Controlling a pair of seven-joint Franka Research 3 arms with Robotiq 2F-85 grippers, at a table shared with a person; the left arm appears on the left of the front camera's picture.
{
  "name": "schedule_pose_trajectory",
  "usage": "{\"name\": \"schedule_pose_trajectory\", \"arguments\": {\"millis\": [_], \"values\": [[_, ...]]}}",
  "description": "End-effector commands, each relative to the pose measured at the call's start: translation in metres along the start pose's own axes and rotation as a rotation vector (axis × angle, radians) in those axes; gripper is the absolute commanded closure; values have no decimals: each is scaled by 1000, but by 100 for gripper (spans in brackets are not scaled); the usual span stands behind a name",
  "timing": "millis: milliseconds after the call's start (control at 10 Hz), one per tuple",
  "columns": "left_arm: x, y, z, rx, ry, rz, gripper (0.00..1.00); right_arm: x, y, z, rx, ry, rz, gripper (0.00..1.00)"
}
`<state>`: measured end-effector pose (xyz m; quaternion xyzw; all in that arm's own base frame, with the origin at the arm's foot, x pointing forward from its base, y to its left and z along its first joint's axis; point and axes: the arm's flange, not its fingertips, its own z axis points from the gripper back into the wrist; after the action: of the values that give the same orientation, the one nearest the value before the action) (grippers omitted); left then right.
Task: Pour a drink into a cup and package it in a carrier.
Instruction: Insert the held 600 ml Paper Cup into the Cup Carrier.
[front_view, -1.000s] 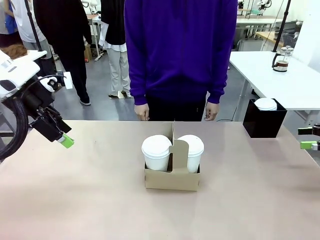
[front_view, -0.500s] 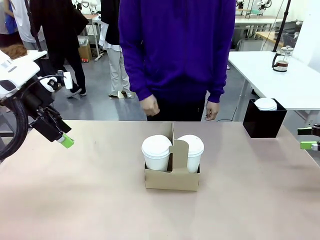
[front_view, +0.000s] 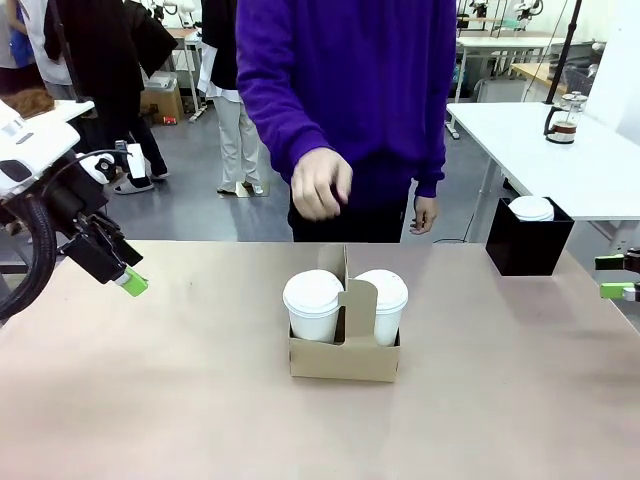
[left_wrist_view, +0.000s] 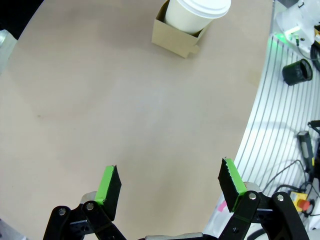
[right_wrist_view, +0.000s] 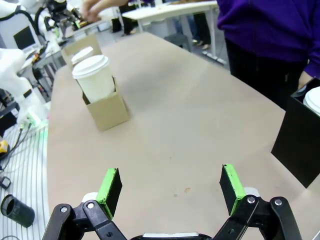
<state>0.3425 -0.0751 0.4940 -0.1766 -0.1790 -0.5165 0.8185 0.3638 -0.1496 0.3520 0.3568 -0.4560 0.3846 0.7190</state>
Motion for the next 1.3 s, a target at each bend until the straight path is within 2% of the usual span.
{"name": "schedule_pose_trajectory", "arguments": {"millis": [0, 1200], "values": [[-1, 1, 0, -11, -14, -14, 3, 1, -2, 2, 8, -9, -1, 0], [-1, 1, 0, -11, -14, -14, 3, 1, -2, 2, 8, -9, -1, 0]]}}
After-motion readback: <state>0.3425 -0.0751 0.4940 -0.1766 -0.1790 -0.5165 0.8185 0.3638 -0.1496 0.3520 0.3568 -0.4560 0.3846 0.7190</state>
